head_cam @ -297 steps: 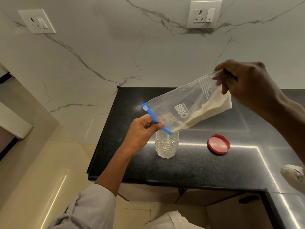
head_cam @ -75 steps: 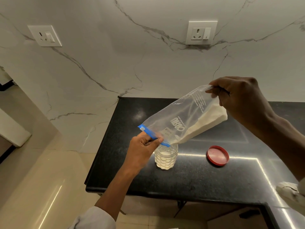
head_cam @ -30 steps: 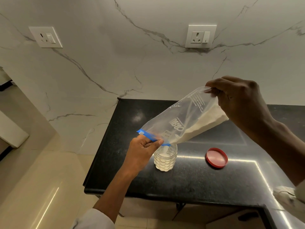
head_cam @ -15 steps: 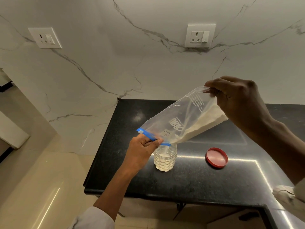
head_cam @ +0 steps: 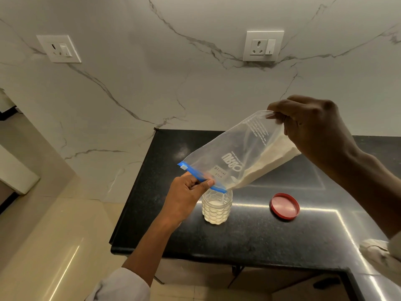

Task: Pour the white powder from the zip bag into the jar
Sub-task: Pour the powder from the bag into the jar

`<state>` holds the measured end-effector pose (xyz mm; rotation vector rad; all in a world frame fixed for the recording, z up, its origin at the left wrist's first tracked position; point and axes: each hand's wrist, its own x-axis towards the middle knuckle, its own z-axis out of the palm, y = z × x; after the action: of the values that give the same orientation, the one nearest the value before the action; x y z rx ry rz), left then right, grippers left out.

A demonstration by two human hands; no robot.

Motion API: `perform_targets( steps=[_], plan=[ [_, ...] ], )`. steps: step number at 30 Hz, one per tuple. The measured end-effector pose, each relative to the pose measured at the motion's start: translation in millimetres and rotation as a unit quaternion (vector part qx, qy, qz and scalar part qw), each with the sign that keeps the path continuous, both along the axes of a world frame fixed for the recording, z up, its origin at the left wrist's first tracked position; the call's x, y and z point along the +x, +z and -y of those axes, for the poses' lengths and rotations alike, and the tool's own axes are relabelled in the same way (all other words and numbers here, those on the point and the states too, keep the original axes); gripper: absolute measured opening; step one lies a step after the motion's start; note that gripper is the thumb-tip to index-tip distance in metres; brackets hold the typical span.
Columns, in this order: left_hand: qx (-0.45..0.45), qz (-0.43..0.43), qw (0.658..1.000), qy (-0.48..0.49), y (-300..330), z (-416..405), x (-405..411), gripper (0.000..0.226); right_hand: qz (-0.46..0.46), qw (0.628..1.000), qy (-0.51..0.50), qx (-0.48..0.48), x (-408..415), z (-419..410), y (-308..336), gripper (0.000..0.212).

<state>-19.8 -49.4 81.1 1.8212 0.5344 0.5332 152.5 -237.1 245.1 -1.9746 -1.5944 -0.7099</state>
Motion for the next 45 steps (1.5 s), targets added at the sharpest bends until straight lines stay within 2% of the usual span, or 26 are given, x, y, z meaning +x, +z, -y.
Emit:
perform_targets(
  steps=[6,16,21,29,33,45],
  plan=[
    [0.002,-0.001,1.0,-0.005,-0.9,-0.9,-0.1,0.017,0.004,1.0,-0.003,-0.008,3.1,-0.2,0.6,0.018],
    [-0.002,0.009,1.0,-0.014,2.4,-2.1,-0.3,0.01,0.011,1.0,-0.001,-0.005,5.0,-0.8,1.1,0.019],
    [0.0,0.01,1.0,-0.007,2.7,-3.4,0.0,0.016,0.022,1.0,0.003,-0.015,5.1,-1.7,1.6,0.02],
    [0.006,0.009,1.0,-0.002,1.3,-5.5,-0.1,0.01,0.02,1.0,0.0,-0.005,4.7,-3.8,1.5,0.019],
    [0.005,0.008,1.0,0.0,-1.0,-6.1,0.8,0.017,0.025,1.0,0.003,-0.013,5.2,-5.2,2.3,0.02],
    [0.005,0.009,1.0,-0.009,1.0,-6.7,1.2,0.013,0.005,1.0,0.002,0.001,4.2,-6.0,4.2,0.018]
  ],
)
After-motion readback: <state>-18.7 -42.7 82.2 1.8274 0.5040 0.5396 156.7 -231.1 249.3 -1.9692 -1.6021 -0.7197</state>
